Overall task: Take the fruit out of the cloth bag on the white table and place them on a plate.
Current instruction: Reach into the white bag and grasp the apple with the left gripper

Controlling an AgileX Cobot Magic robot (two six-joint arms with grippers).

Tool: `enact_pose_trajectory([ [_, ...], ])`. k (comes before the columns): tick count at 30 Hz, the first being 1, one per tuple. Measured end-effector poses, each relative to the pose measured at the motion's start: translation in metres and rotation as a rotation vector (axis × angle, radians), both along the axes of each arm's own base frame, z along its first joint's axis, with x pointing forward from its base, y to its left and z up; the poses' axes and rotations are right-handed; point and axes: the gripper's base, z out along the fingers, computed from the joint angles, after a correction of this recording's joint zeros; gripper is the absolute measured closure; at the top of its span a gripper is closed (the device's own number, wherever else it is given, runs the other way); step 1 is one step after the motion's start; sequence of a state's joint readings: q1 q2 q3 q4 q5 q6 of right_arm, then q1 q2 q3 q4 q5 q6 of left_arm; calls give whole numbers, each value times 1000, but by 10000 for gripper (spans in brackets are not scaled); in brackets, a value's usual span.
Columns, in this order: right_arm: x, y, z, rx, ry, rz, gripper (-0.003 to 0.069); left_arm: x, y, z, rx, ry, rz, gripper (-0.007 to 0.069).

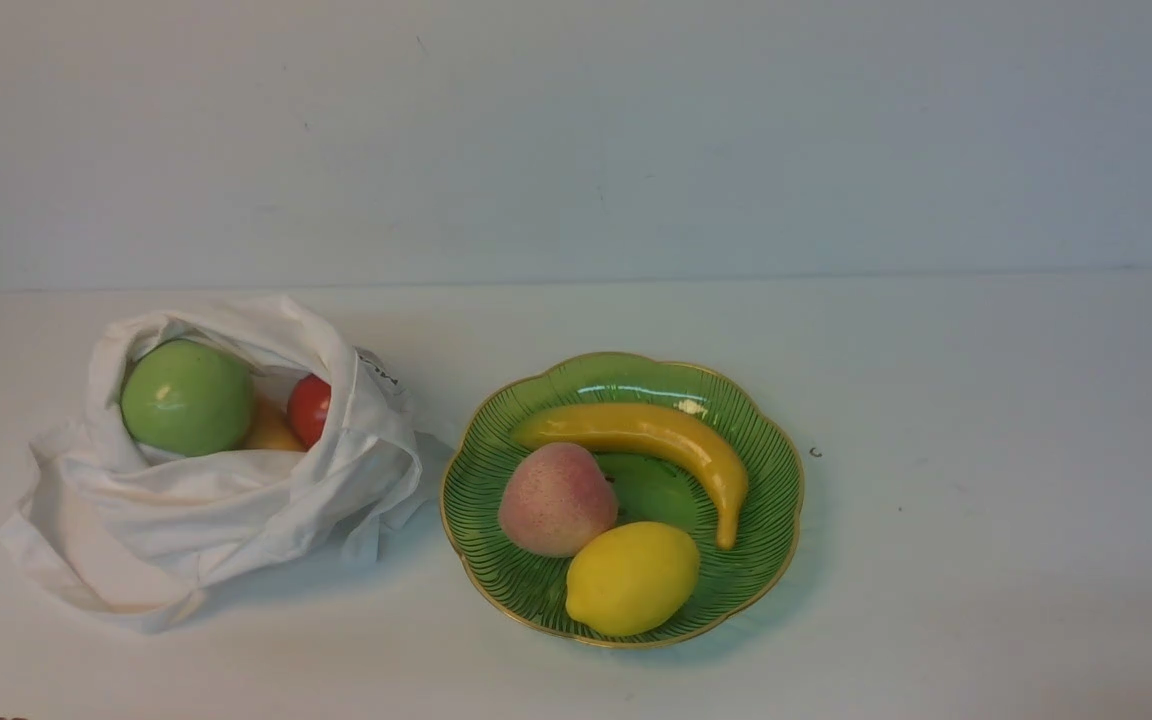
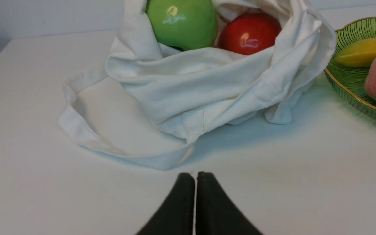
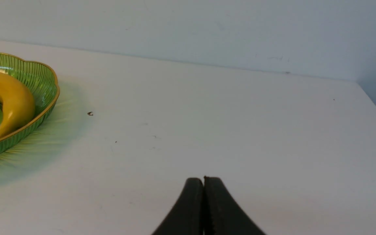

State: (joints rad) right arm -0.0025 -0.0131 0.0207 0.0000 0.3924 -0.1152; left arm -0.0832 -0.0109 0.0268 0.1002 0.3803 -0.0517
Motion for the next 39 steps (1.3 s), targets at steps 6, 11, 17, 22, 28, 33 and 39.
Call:
enact_pose_trajectory([
  [6,0,0,0,0,0,0,671,0,0,0,0,0,0,632],
  [11,0,0,0,0,0,0,671,0,0,0,0,0,0,632],
  [17,0,0,0,0,0,0,671,0,0,0,0,0,0,632],
  [22,0,0,0,0,0,0,671,0,0,0,0,0,0,632],
  [28,0,0,0,0,0,0,671,0,1,0,22,-5,1,632],
  [33,0,0,0,0,0,0,671,2,-1,8,-30,-89,-3,632],
  [39,0,0,0,0,0,0,671,4,-5,21,-399,-203,22,632],
])
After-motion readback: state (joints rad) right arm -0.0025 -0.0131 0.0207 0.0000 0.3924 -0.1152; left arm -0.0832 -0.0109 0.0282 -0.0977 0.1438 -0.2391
